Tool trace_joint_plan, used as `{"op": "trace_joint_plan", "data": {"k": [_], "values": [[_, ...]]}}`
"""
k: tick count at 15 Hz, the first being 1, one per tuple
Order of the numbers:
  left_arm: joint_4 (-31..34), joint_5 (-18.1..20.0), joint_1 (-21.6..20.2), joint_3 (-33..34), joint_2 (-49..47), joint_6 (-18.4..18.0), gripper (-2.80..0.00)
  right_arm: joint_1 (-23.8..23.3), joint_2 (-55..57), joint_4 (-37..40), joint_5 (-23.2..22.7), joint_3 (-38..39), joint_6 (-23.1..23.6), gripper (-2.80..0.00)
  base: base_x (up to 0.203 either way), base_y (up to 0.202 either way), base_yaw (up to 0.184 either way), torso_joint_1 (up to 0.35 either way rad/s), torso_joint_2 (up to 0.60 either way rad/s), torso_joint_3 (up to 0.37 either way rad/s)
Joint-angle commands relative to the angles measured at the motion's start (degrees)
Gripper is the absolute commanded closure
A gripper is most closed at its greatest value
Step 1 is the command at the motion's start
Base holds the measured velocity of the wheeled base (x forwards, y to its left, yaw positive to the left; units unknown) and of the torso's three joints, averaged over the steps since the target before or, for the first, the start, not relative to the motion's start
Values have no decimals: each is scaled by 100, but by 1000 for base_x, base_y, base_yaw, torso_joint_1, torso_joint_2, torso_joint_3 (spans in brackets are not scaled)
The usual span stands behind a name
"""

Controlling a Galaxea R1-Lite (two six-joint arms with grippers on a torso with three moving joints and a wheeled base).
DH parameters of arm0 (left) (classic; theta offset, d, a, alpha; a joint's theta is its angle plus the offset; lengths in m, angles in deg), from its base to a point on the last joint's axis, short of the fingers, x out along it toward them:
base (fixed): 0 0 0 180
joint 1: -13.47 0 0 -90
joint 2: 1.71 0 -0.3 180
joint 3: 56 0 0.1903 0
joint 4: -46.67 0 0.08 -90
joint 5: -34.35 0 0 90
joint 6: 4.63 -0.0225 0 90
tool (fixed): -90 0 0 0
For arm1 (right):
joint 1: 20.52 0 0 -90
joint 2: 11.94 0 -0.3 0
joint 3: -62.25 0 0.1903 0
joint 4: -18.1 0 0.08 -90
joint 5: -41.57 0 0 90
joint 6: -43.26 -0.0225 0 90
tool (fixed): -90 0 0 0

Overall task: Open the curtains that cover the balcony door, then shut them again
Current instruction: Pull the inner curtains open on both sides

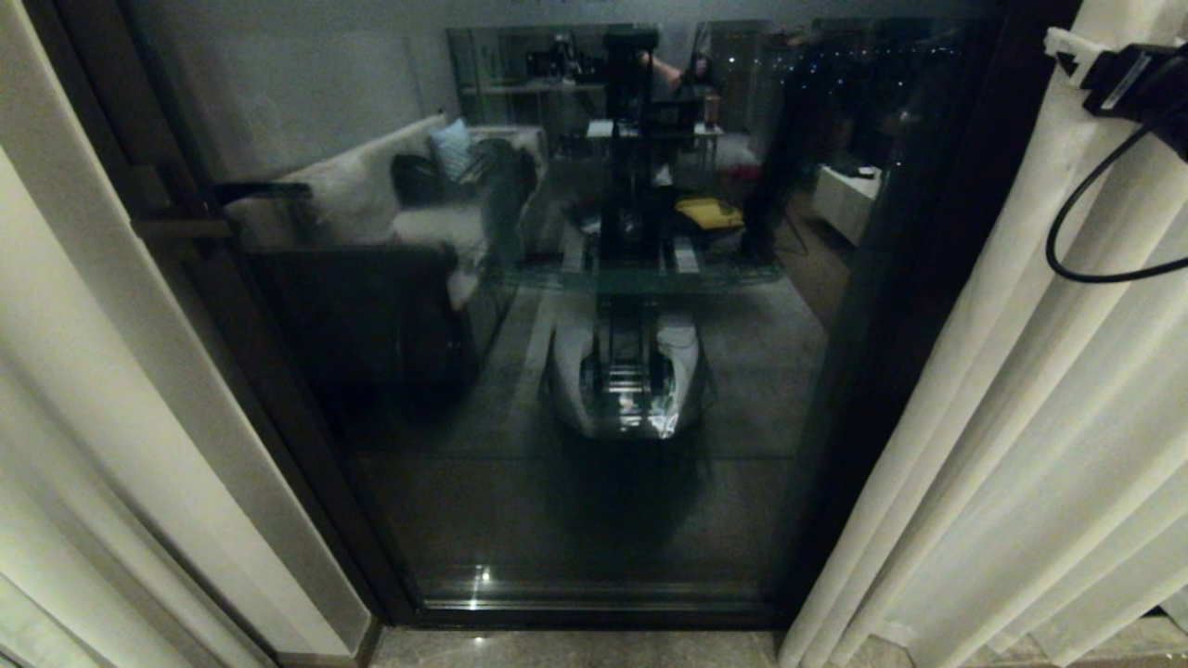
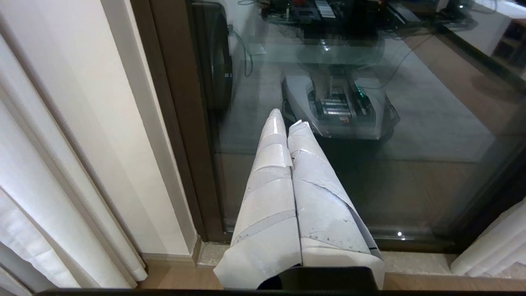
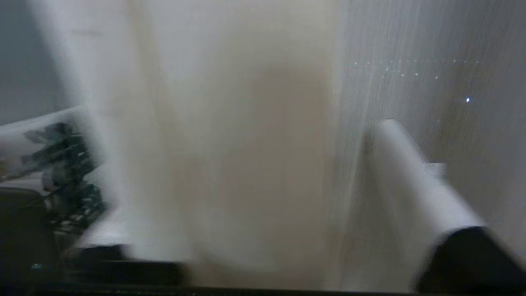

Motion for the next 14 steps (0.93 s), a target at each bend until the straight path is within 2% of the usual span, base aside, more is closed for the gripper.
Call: {"op": "trace_joint_plan", "data": {"k": [1,4,8,14], "values": [[-2,-5,0,0,5,7,0,9,-57,-39,-22,18,-16,0,0,0,0,0,0,0],[-2,-5,0,0,5,7,0,49,-144,-39,-35,18,-37,0,0,0,0,0,0,0],[-2,-5,0,0,5,7,0,198,-427,-39,-37,75,-306,0,0,0,0,0,0,0],[-2,-5,0,0,5,7,0,431,-784,-48,-28,316,-314,0,0,0,0,0,0,0]]}}
